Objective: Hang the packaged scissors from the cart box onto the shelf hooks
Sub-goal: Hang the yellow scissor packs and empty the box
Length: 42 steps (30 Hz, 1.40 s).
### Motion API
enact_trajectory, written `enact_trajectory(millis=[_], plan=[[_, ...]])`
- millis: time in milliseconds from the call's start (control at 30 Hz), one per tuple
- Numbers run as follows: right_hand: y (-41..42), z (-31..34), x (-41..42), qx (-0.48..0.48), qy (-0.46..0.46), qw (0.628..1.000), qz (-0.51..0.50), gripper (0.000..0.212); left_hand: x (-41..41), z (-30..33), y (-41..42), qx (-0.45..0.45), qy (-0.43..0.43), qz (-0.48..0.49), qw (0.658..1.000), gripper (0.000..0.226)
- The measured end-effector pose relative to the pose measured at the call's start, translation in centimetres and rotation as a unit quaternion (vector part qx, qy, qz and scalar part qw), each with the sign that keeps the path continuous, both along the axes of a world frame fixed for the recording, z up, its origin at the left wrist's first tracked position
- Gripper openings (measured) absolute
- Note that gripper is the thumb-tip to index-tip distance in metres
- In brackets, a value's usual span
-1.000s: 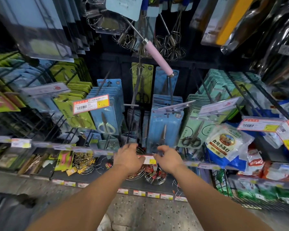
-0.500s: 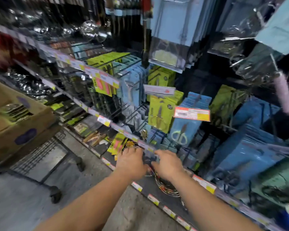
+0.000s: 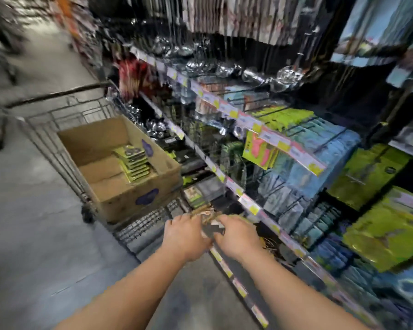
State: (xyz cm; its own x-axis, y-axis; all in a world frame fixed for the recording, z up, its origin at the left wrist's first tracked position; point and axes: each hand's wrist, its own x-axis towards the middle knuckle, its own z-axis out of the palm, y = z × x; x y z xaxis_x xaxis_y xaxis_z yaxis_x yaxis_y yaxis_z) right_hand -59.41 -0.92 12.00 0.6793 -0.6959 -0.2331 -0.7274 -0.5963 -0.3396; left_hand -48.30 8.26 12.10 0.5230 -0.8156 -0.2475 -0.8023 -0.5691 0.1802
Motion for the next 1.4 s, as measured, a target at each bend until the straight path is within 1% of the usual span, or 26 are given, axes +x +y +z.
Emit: enact_trajectory(millis=[100, 233, 400, 567, 667, 833, 967, 1100, 1300, 1400], plan=[[1.0, 0.7, 5.0, -0.016, -0.006, 0.999, 0.033, 0.036, 4.6, 0.4, 1.6, -0.012, -0.011, 0.041, 0.999, 0.06], [2.1, 1.4, 10.1, -0.027, -0.005, 0.997, 0.075, 0.04, 9.3, 0.5, 3.3, -0.021, -0.013, 0.078, 0.997, 0.064], [2.0, 1.1, 14.7, -0.008, 0.006, 0.994, 0.113, 0.048, 12.7, 0.5, 4.5, -0.021, -0.007, 0.119, 0.993, 0.065], [1.0, 0.5, 18.9, 0.006, 0.005, 0.988, 0.157, 0.047, 15.7, 0.0, 4.5, -0.014, 0.003, 0.171, 0.985, 0.062], [-0.7, 0.0, 21.3, 0.014, 0.009, 0.984, 0.176, 0.046, 17.4, -0.1, 3.1, -0.001, 0.017, 0.193, 0.981, 0.063], [-5.3, -0.5, 25.4, 0.021, 0.02, 0.978, 0.207, 0.047, 20.7, -0.3, -1.1, 0.016, 0.033, 0.223, 0.974, 0.054], [-10.6, 0.0, 28.9, 0.012, 0.034, 0.975, 0.219, 0.045, 23.7, 0.0, -5.6, 0.016, 0.041, 0.243, 0.969, 0.062], [-14.9, 0.2, 32.8, 0.008, 0.035, 0.971, 0.238, 0.046, 26.6, 0.3, -9.3, 0.002, 0.038, 0.272, 0.962, 0.061], [-17.0, -0.1, 37.7, 0.024, 0.031, 0.963, 0.268, 0.048, 31.0, -0.5, -10.7, -0.022, 0.068, 0.327, 0.942, 0.052], [-17.5, -0.8, 40.3, 0.027, 0.046, 0.958, 0.282, 0.048, 33.5, -1.0, -11.1, -0.02, 0.086, 0.344, 0.935, 0.054]])
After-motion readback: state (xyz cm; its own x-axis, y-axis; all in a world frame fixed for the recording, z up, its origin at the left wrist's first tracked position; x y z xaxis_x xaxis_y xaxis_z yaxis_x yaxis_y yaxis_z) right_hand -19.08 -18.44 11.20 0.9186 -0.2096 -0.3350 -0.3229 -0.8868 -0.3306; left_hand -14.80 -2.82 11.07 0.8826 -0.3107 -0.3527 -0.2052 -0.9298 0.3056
